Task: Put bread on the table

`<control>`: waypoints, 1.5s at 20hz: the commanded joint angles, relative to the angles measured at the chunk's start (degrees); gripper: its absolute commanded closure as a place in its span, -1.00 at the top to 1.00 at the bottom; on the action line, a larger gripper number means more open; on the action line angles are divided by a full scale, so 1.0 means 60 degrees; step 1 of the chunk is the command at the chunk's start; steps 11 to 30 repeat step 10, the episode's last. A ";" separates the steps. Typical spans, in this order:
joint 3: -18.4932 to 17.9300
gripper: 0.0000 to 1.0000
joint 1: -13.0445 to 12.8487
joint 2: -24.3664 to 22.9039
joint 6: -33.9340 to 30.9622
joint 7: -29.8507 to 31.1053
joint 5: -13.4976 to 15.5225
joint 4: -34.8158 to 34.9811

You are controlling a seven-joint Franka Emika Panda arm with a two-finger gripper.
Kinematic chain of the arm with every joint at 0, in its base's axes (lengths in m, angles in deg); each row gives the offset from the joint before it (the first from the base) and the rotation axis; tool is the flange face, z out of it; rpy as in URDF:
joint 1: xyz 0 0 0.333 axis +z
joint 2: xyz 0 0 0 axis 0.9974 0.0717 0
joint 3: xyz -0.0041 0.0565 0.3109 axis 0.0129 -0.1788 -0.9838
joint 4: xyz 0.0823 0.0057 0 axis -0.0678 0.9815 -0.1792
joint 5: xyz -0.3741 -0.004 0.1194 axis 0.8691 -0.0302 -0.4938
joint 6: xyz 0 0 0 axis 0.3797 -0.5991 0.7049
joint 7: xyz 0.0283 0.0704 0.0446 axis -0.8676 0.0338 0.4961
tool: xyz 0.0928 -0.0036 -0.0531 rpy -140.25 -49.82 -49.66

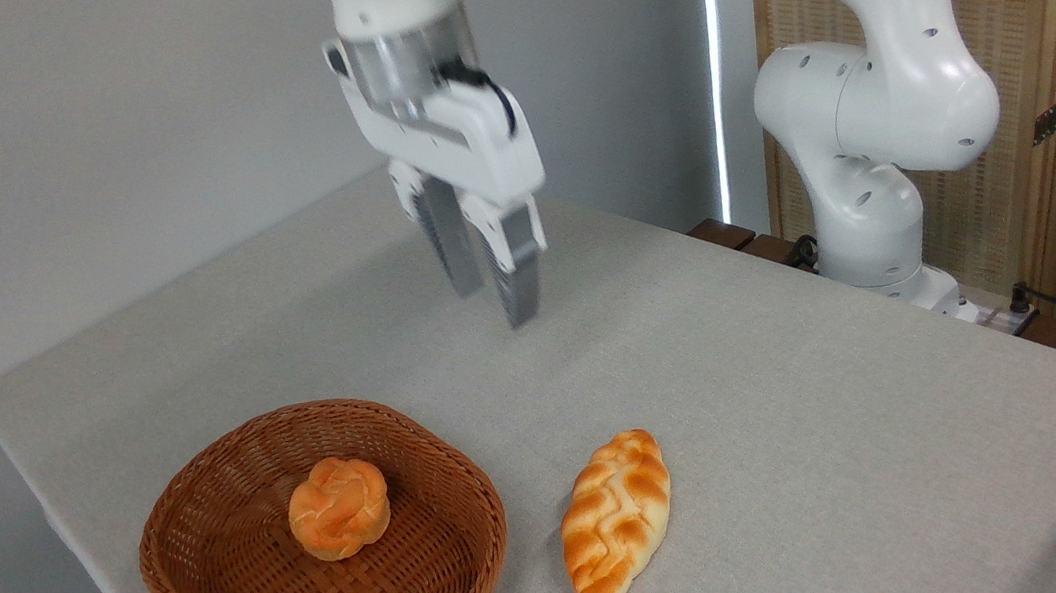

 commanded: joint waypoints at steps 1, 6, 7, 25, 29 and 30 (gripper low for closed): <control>-0.0145 1.00 0.0013 0.0268 -0.0089 -0.0075 0.0162 -0.0677; -0.0233 1.00 0.0115 0.0254 -0.0221 -0.0178 0.0132 -0.0721; -0.0393 1.00 0.0130 0.0225 -0.0265 -0.0163 0.0161 -0.0721; -0.0453 1.00 0.0115 0.0195 -0.0368 -0.0178 0.0133 -0.0721; -0.0453 1.00 0.0115 0.0195 -0.0368 -0.0178 0.0133 -0.0721; -0.0453 1.00 0.0115 0.0195 -0.0368 -0.0178 0.0133 -0.0721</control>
